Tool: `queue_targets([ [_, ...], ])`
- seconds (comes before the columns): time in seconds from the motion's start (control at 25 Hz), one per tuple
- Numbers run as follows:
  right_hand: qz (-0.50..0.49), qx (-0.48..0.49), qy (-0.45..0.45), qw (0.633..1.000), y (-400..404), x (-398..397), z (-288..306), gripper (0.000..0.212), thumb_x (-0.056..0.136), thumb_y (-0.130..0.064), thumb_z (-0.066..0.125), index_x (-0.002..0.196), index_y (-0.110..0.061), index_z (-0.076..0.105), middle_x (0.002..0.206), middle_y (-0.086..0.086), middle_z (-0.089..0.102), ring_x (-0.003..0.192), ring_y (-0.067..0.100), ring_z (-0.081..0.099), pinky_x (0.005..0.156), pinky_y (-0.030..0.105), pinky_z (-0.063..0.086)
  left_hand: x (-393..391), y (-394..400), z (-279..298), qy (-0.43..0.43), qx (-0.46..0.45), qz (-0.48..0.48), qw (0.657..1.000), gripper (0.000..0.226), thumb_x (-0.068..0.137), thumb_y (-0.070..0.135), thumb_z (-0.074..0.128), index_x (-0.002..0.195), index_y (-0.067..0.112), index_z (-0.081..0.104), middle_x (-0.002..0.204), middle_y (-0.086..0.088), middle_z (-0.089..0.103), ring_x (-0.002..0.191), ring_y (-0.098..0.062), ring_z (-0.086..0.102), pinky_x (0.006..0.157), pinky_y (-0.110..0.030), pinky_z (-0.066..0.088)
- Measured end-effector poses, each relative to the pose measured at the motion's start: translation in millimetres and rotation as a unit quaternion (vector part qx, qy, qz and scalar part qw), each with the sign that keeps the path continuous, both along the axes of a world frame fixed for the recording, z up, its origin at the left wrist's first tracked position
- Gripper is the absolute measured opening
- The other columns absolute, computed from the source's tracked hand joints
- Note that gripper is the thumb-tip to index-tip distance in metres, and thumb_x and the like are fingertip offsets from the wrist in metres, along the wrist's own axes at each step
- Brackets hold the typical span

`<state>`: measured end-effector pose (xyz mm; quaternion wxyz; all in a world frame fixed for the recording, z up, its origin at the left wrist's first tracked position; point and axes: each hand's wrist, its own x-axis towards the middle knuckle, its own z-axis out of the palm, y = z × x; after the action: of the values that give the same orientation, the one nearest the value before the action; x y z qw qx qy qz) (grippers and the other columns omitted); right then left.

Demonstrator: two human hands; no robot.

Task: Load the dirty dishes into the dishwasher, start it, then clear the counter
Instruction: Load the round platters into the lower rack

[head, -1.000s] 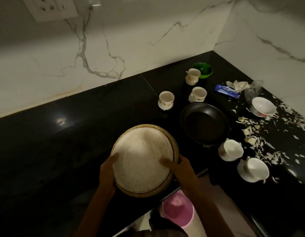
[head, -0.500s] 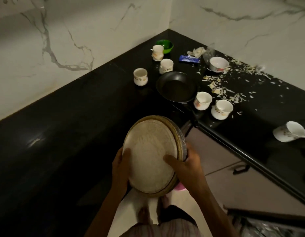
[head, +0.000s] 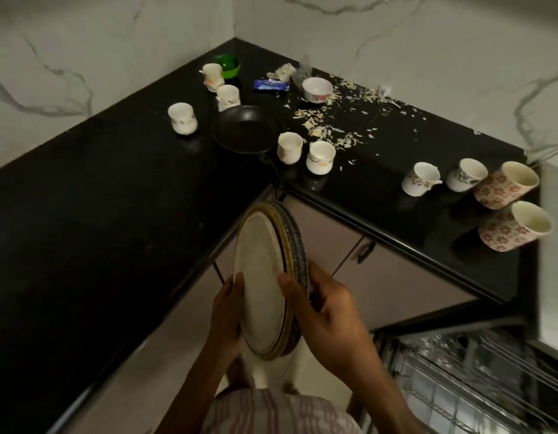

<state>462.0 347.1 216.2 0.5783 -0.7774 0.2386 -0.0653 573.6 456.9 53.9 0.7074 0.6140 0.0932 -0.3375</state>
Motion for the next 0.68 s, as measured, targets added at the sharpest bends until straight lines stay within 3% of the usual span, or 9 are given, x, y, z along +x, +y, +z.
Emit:
queue_targets([
  [0.12,-0.026,-0.008,0.012,1.000,-10,-42,-3,0.048,0.091,-0.059,0.045,0.124,-0.026,0.055,0.083,-0.010,0.064,0.067,0.004,0.063,0.053,0.019,0.048,-41,-8,-3,0.003,-0.011,-0.012,1.000,0.071,0.065,0.072,0.066,0.120,0.026,0.065,0.119,-0.010,0.068,0.111,-0.034,0.063,0.095,-0.061,0.048],
  [0.24,-0.056,-0.012,0.023,0.998,-13,-79,-6,0.058,0.090,-0.061,0.046,0.131,-0.021,0.054,0.083,-0.015,0.063,0.066,-0.001,0.060,0.055,0.016,0.047,-78,-7,-9,0.024,-0.015,-0.022,0.999,0.092,0.053,0.078,0.073,0.126,0.023,0.061,0.124,-0.011,0.065,0.114,-0.035,0.061,0.098,-0.061,0.046],
  [0.36,-0.111,-0.014,0.017,0.994,-10,-105,-5,0.048,0.084,-0.058,0.054,0.107,-0.018,0.065,0.064,-0.022,0.055,0.053,-0.002,0.052,0.049,0.013,0.039,-99,-2,-11,0.030,-0.020,-0.047,0.998,0.087,0.063,0.066,0.072,0.131,0.015,0.056,0.126,-0.014,0.063,0.114,-0.036,0.061,0.097,-0.058,0.048],
  [0.44,-0.141,-0.023,0.016,0.990,-4,-120,-2,0.037,0.082,-0.055,0.056,0.095,-0.022,0.068,0.058,-0.018,0.059,0.048,0.002,0.054,0.046,0.013,0.036,-108,3,-17,0.031,-0.023,-0.066,0.997,0.085,0.066,0.062,0.073,0.131,0.012,0.055,0.127,-0.016,0.063,0.113,-0.035,0.062,0.095,-0.054,0.050],
  [0.6,-0.160,-0.069,0.008,0.985,20,-146,0,0.036,0.087,-0.057,0.052,0.110,-0.034,0.068,0.070,-0.015,0.068,0.055,0.003,0.061,0.049,0.021,0.045,-124,13,-20,0.027,-0.041,-0.121,0.991,0.100,0.051,0.067,0.083,0.128,0.010,0.057,0.125,-0.018,0.063,0.114,-0.037,0.061,0.092,-0.053,0.051],
  [0.68,-0.143,-0.082,-0.001,0.986,33,-157,-2,0.027,0.095,-0.049,0.047,0.111,-0.037,0.065,0.062,-0.008,0.062,0.047,0.006,0.055,0.045,0.019,0.039,-131,23,-23,0.035,-0.056,-0.141,0.988,0.097,0.051,0.062,0.085,0.126,0.007,0.058,0.123,-0.020,0.063,0.112,-0.039,0.061,0.087,-0.048,0.055],
])
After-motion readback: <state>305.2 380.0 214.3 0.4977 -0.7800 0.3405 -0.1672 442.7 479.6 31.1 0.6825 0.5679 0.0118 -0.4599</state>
